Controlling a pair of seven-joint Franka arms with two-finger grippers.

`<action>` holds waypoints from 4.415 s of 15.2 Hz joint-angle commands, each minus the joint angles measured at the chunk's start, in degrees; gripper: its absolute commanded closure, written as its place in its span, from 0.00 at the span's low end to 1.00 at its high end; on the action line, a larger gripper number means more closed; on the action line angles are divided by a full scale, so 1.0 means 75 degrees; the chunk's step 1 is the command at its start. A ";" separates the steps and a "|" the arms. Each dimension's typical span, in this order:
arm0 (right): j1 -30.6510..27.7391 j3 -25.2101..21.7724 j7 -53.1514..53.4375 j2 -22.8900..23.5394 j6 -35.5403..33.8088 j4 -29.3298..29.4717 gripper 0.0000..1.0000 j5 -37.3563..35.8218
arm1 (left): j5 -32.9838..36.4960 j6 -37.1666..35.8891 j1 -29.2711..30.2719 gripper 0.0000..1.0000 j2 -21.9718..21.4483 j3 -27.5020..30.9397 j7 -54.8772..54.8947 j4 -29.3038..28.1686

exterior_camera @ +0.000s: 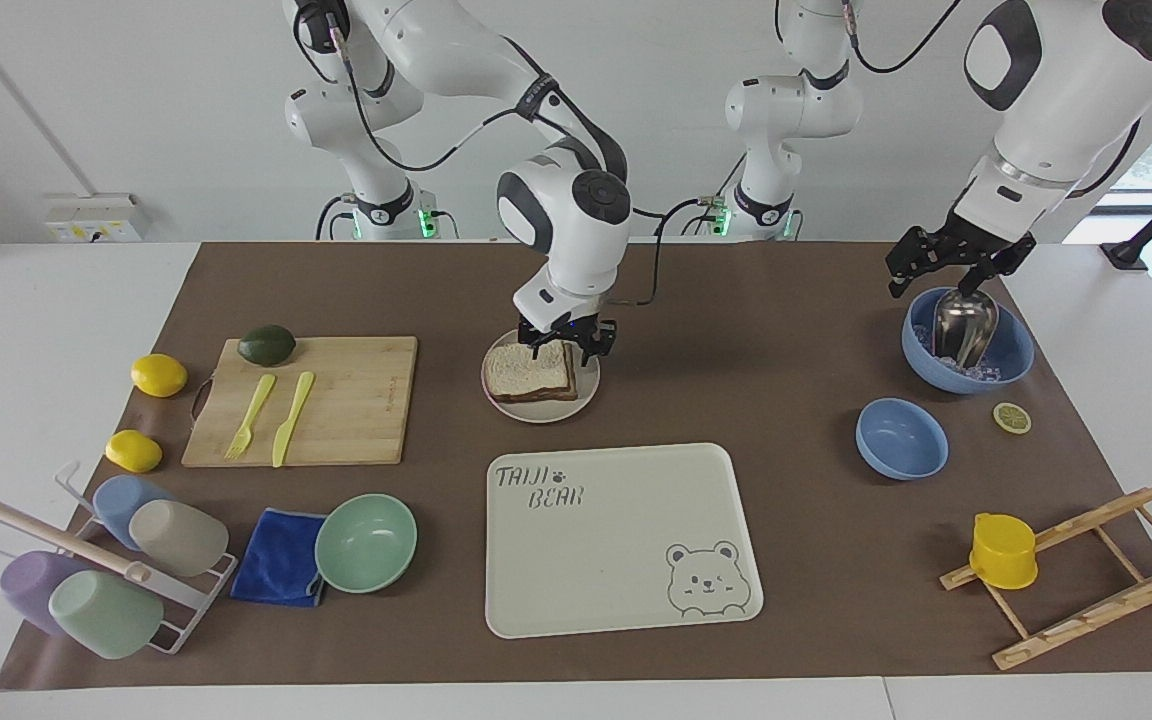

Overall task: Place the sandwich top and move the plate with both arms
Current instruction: 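Release the bread and withdraw the right gripper while the left gripper reaches out, then grasp the rim of the white plate with the left gripper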

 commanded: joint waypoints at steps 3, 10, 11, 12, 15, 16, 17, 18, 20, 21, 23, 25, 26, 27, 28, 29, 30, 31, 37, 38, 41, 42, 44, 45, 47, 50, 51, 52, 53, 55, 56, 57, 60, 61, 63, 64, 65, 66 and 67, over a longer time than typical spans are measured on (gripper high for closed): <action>-0.1706 0.0049 -0.2115 -0.1061 -0.1003 0.0147 0.00 0.0754 | -0.0038 0.0742 -0.0286 0.00 -0.0434 -0.0063 -0.0523 -0.1040; -0.3758 -0.0057 -0.4025 -0.2175 -0.2409 0.0112 0.00 0.0778 | -0.0820 0.2673 -0.1726 0.00 0.0021 -0.0063 -0.2175 -0.2107; -0.3946 -0.0069 -0.4226 -0.2339 -0.2574 0.0111 0.00 0.0778 | -0.1009 0.3013 -0.2007 0.00 0.0278 -0.0063 -0.2479 -0.2143; -0.4076 -0.0138 -0.4437 -0.2480 -0.2796 0.0111 0.00 0.0778 | -0.1068 0.3353 -0.2277 0.00 0.0513 -0.0063 -0.2749 -0.2178; -0.4101 -0.0817 -0.5700 -0.2785 -0.3463 0.0088 0.00 0.0778 | -0.1279 0.4221 -0.2993 0.00 0.0995 -0.0063 -0.3067 -0.2481; -0.4101 -0.0923 -0.5855 -0.2809 -0.3489 0.0030 0.00 0.0778 | -0.1442 0.4723 -0.3053 0.00 0.1019 -0.0063 -0.3068 -0.2808; -0.4101 -0.0947 -0.5834 -0.2914 -0.3466 -0.0145 0.00 0.0766 | -0.1525 0.5215 -0.3146 0.00 0.1019 -0.0086 -0.3068 -0.3113; -0.4101 -0.0959 -0.5833 -0.2950 -0.3512 -0.0216 0.00 0.0766 | -0.1561 0.5568 -0.3425 0.00 0.1054 -0.0075 -0.3079 -0.3243; -0.4112 -0.1099 -0.5915 -0.2974 -0.3455 -0.0240 0.00 0.0766 | -0.1701 0.5875 -0.3743 0.00 0.1439 -0.0075 -0.3115 -0.3280; -0.4112 -0.1158 -0.6055 -0.2927 -0.3326 -0.0171 0.00 0.0766 | -0.1876 0.5969 -0.3872 0.00 0.1522 -0.0075 -0.3103 -0.3280; -0.4042 -0.1205 -0.6581 -0.2915 -0.3523 -0.0006 0.00 0.0661 | -0.2018 0.6017 -0.3932 0.00 0.1570 -0.0075 -0.3080 -0.3280; -0.3856 -0.1380 -0.6607 -0.2938 -0.3513 -0.0041 0.00 0.0707 | -0.2169 0.6005 -0.4002 0.00 0.1651 -0.0098 -0.3080 -0.3280; -0.3506 -0.1567 -0.6584 -0.2939 -0.3501 -0.0041 0.00 0.0696 | -0.2333 0.6005 -0.4165 0.00 0.1652 -0.0087 -0.3068 -0.3280; -0.3166 -0.1859 -0.6572 -0.2939 -0.3501 -0.0041 0.00 0.0684 | -0.2393 0.6005 -0.4271 0.00 0.1687 -0.0087 -0.3033 -0.3280; -0.2943 -0.2094 -0.6572 -0.2939 -0.3489 -0.0041 0.00 0.0684 | -0.2405 0.6005 -0.4283 0.00 0.1710 -0.0098 -0.3033 -0.3280; -0.2882 -0.2177 -0.6572 -0.2950 -0.3489 -0.0064 0.00 0.0684 | -0.2417 0.6005 -0.4365 0.00 0.1757 -0.0110 -0.3021 -0.3280; -0.2882 -0.2190 -0.6572 -0.2950 -0.3512 -0.0064 0.00 0.0661 | -0.2556 0.6005 -0.4447 0.00 0.1850 -0.0110 -0.3021 -0.3280; -0.2882 -0.2190 -0.6572 -0.2939 -0.3513 -0.0053 0.00 0.0649 | -0.2650 0.6040 -0.4529 0.00 0.1897 -0.0099 -0.2998 -0.3280; -0.4028 -0.1349 -0.6642 -0.2435 -0.4426 0.1153 0.00 0.0719 | -0.2991 0.6017 -0.4752 0.24 0.2050 -0.0110 -0.2974 -0.3268; -0.4007 -0.1323 -0.6619 -0.2469 -0.4346 0.1108 0.00 0.0731 | -0.3003 0.6017 -0.4764 0.32 0.2050 -0.0110 -0.2986 -0.3268; -0.4100 -0.1299 -0.6595 -0.2785 -0.3947 0.0337 0.00 0.0766 | -0.3061 0.6005 -0.4928 0.53 0.2039 -0.0110 -0.3021 -0.3280; -0.4089 -0.1299 -0.6584 -0.2833 -0.3923 0.0253 0.00 0.0754 | -0.3142 0.6017 -0.4928 0.57 0.2062 -0.0110 -0.3021 -0.3280; -0.4089 -0.1252 -0.6572 -0.2821 -0.3923 0.0287 0.00 0.0754 | -0.3213 0.6017 -0.4940 0.59 0.2074 -0.0110 -0.3009 -0.3280; -0.4100 -0.1252 -0.6572 -0.2833 -0.3911 0.0264 0.00 0.0754 | -0.3214 0.6017 -0.4940 0.60 0.2074 -0.0110 -0.3021 -0.3280; -0.4077 -0.1252 -0.6560 -0.2833 -0.3923 0.0264 0.00 0.0754 | -0.3214 0.6017 -0.4963 0.67 0.2074 -0.0110 -0.3021 -0.3280; -0.4077 -0.1241 -0.6572 -0.2833 -0.3923 0.0275 0.00 0.0754 | -0.3237 0.6017 -0.5010 0.84 0.2074 -0.0110 -0.3068 -0.3280; -0.4054 -0.1241 -0.6572 -0.2821 -0.3923 0.0310 0.00 0.0743 | -0.3237 0.6028 -0.5033 0.90 0.2074 -0.0110 -0.3068 -0.3280; -0.4054 -0.1241 -0.6583 -0.2798 -0.3923 0.0357 0.00 0.0731 | -0.3237 0.6040 -0.5068 0.95 0.2074 -0.0110 -0.3068 -0.3280; -0.4065 -0.1241 -0.6618 -0.2786 -0.3923 0.0404 0.00 0.0661 | -0.3237 0.6064 -0.5104 1.00 0.2085 -0.0099 -0.3079 -0.3280; -0.4112 -0.1275 -0.6642 -0.2728 -0.3934 0.0638 0.00 0.0672 | -0.3237 0.6064 -0.5104 1.00 0.2097 -0.0098 -0.3103 -0.3280; -0.4112 -0.1299 -0.6642 -0.2728 -0.3935 0.0650 0.00 0.0707 | -0.3249 0.6064 -0.5104 1.00 0.2086 -0.0098 -0.3103 -0.3291; -0.4112 -0.1299 -0.6630 -0.2728 -0.3935 0.0650 0.00 0.0754 | -0.3284 0.6052 -0.5104 1.00 0.2085 -0.0098 -0.3115 -0.3291; -0.4101 -0.1299 -0.6642 -0.2739 -0.3923 0.0651 0.00 0.0754 | -0.3401 0.5970 -0.5022 1.00 0.2085 -0.0098 -0.3115 -0.3280; -0.4112 -0.1299 -0.6642 -0.2751 -0.3923 0.0639 0.00 0.0754 | -0.3517 0.5866 -0.4964 1.00 0.2085 -0.0087 -0.3115 -0.3233; -0.4112 -0.1322 -0.6549 -0.2728 -0.3911 0.0674 0.00 0.0766 | -0.3635 0.5620 -0.4766 1.00 0.2004 -0.0063 -0.3103 -0.3163; -0.4112 -0.1323 -0.6537 -0.2751 -0.3911 0.0674 0.00 0.0766 | -0.3635 0.5386 -0.4555 1.00 0.1957 -0.0075 -0.3103 -0.3047; -0.4112 -0.1323 -0.6525 -0.2774 -0.3911 0.0674 0.00 0.0754 | -0.3635 0.5059 -0.4518 1.00 0.1864 -0.0052 -0.3103 -0.2871; -0.4112 -0.1323 -0.6513 -0.2774 -0.3911 0.0674 0.00 0.0754 | -0.3635 0.4778 -0.4425 1.00 0.1828 -0.0040 -0.3103 -0.2661; -0.4101 -0.1323 -0.6513 -0.2774 -0.3911 0.0674 0.00 0.0754 | -0.3635 0.4496 -0.4204 1.00 0.1828 -0.0040 -0.3103 -0.2473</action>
